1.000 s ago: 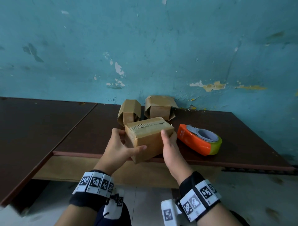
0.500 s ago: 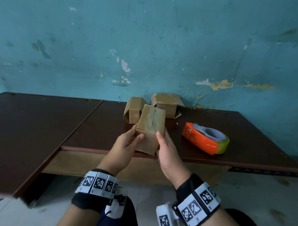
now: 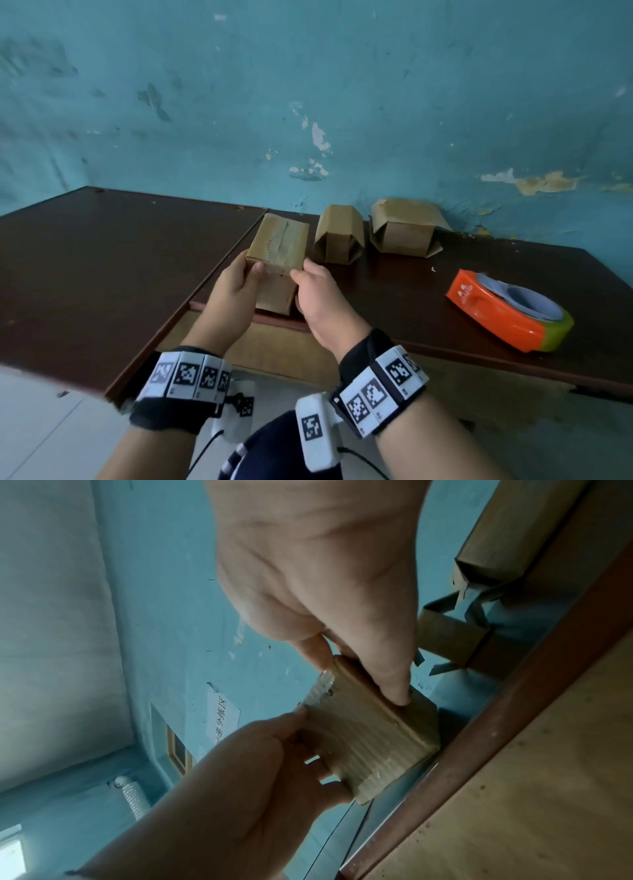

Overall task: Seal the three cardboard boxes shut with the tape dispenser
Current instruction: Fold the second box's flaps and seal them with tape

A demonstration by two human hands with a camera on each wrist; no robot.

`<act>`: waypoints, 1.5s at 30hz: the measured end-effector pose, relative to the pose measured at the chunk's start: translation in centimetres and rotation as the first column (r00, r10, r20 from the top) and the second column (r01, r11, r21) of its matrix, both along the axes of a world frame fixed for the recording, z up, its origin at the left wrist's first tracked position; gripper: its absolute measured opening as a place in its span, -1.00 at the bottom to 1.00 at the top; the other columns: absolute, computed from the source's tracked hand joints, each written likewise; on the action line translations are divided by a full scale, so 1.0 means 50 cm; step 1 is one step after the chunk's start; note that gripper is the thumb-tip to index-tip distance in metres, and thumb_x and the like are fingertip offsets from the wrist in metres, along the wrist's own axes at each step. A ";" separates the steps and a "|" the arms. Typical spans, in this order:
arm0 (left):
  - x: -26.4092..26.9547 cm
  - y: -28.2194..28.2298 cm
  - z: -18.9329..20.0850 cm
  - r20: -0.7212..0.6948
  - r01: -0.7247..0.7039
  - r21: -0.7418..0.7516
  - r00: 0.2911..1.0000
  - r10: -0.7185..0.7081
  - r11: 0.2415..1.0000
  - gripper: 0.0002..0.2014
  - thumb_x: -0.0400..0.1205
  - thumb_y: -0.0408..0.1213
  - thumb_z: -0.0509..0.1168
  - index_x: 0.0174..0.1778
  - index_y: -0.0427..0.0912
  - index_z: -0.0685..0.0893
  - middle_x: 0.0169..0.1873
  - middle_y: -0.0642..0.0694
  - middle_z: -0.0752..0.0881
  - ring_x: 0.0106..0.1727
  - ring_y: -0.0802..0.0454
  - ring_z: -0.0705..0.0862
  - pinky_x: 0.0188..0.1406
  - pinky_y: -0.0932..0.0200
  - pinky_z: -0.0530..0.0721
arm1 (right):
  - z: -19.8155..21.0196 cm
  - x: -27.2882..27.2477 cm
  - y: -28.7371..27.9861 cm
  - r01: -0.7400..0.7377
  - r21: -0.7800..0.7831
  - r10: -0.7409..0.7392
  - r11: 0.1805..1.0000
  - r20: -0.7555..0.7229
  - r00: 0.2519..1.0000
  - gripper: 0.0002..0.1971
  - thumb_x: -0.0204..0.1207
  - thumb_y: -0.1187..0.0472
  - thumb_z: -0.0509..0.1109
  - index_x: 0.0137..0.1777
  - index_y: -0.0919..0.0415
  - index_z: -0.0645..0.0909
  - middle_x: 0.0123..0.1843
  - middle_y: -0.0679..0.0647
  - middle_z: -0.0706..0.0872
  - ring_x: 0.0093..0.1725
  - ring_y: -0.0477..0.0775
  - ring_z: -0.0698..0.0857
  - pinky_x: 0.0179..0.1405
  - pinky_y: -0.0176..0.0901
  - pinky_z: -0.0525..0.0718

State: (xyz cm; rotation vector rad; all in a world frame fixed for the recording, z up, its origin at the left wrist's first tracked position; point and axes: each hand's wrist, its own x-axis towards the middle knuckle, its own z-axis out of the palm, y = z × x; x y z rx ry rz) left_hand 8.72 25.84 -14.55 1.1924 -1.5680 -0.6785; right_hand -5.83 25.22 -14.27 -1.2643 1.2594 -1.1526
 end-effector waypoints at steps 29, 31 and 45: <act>-0.007 -0.068 0.012 0.658 0.015 -0.213 0.741 0.132 0.977 -0.29 0.64 -0.50 0.32 0.75 -0.39 0.30 0.77 -0.33 0.28 0.83 -0.33 0.05 0.78 -0.02 -0.14 | 0.038 -0.047 -0.017 -0.131 -0.059 0.116 0.990 -0.207 0.971 -0.41 0.84 0.25 0.19 0.84 0.12 0.17 0.82 0.06 0.30 0.77 -0.01 0.30 0.59 -0.27 0.26; -0.009 -0.074 0.019 0.683 0.016 -0.151 0.724 0.093 0.988 -0.25 0.67 -0.44 0.31 0.80 -0.33 0.18 0.82 -0.27 0.14 0.85 -0.29 -0.09 0.82 -0.12 -0.13 | 0.035 -0.062 -0.024 -0.105 -0.056 0.089 0.993 -0.236 0.968 -0.41 0.83 0.29 0.19 0.84 0.13 0.18 0.82 0.08 0.30 0.78 0.01 0.29 0.57 -0.28 0.25; -0.004 -0.162 0.078 0.787 0.065 0.128 0.600 -0.141 0.990 -0.13 0.69 -0.35 0.31 0.87 -0.17 -0.03 0.86 -0.11 -0.10 0.86 -0.07 -0.23 0.80 0.05 -0.09 | 0.041 -0.134 -0.054 0.051 -0.062 -0.074 0.997 -0.477 0.876 -0.35 0.80 0.32 0.17 0.86 0.02 0.12 0.71 0.18 0.47 -0.16 -0.12 0.77 -0.19 -0.22 0.76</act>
